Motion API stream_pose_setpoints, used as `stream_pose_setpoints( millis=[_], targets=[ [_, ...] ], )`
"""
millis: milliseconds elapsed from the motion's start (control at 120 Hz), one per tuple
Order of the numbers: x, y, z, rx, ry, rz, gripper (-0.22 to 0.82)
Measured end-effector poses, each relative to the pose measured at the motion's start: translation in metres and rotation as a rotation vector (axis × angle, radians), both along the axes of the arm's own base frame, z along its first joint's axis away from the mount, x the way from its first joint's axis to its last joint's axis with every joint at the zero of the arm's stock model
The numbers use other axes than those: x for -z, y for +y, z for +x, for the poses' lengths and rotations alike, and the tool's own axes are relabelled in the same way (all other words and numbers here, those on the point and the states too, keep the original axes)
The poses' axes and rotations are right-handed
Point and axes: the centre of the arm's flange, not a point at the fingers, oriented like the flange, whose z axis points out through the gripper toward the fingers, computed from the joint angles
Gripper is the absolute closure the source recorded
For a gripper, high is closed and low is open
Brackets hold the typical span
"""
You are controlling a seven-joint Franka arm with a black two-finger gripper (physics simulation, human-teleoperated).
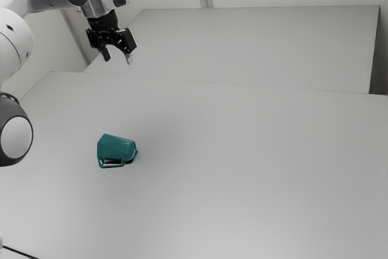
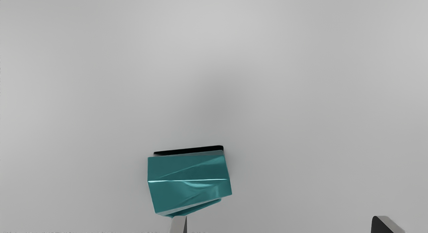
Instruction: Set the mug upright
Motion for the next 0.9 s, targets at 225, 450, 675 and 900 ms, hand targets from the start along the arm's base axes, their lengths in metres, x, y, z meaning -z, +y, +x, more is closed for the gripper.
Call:
stream_pose_setpoints(
  millis=[225,450,675,900],
  targets=[
    [0.002,0.002,-0.001,-0.008,0.004,0.005,0.00],
    [0.035,0.027,-0.041,-0.060,0.094,-0.068,0.00],
    [0.092,0.128,-0.089,-0.258,0.187,-0.276,0.00],
    [0.156,0.182,-0.103,-0.321,0.259,-0.412,0.00]
  ],
)
